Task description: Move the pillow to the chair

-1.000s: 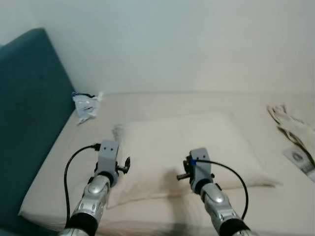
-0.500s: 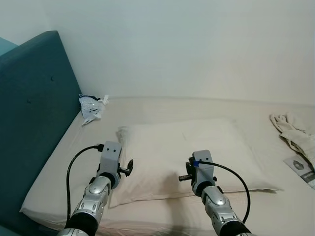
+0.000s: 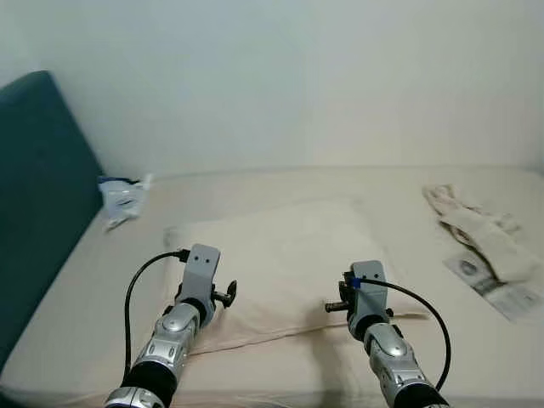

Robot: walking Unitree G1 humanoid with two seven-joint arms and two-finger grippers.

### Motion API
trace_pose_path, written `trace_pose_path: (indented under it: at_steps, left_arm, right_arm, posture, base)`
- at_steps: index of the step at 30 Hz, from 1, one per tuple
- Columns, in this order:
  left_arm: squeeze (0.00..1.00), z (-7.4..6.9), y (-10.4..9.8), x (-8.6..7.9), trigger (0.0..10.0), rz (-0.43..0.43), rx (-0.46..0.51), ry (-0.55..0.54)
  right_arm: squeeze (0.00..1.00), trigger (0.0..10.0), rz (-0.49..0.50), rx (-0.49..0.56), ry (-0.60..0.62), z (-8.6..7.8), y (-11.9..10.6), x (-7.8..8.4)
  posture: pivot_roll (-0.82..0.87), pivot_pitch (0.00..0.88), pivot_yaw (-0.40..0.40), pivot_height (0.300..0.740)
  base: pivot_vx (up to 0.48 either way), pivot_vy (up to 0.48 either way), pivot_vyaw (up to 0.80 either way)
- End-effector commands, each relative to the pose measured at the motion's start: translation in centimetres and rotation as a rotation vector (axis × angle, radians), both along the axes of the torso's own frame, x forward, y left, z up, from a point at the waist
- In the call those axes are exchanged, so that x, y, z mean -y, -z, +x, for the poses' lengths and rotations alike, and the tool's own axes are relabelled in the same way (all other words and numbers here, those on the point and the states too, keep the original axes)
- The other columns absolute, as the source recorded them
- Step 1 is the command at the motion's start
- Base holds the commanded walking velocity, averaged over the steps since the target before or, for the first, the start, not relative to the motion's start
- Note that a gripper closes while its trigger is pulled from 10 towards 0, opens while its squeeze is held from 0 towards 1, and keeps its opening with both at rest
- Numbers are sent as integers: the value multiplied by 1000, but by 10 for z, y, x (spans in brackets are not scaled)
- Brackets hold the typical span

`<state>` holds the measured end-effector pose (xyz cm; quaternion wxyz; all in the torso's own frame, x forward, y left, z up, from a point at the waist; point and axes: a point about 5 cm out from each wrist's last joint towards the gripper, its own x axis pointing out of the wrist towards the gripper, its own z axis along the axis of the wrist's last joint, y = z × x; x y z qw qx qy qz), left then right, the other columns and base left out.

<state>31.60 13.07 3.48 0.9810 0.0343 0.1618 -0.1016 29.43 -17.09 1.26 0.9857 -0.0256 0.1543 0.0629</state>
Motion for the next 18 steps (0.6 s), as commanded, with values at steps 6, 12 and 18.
trace_pose_path:
  at_steps: [6, 12, 18]
  left_arm:
    - [0, 4, -2, -9, 10000, 5, 9, -41]
    - [0, 11, -12, -11, 10000, -23, 58, -66]
    - [0, 13, -15, -17, 10000, -59, 59, -98]
  right_arm:
    - [0, 10000, 21, 54, 18, 8, -11, -2]
    - [0, 10000, 26, 84, 22, 17, -22, 2]
    - [0, 10000, 23, 102, 1, 22, -28, 5]
  posture:
    - [-91, 39, 60, 740]
    - [-92, 34, 57, 740]
    - [-96, 29, 44, 720]
  base:
    - [0, 0, 0]
    - [0, 0, 0]
    - [0, 0, 0]
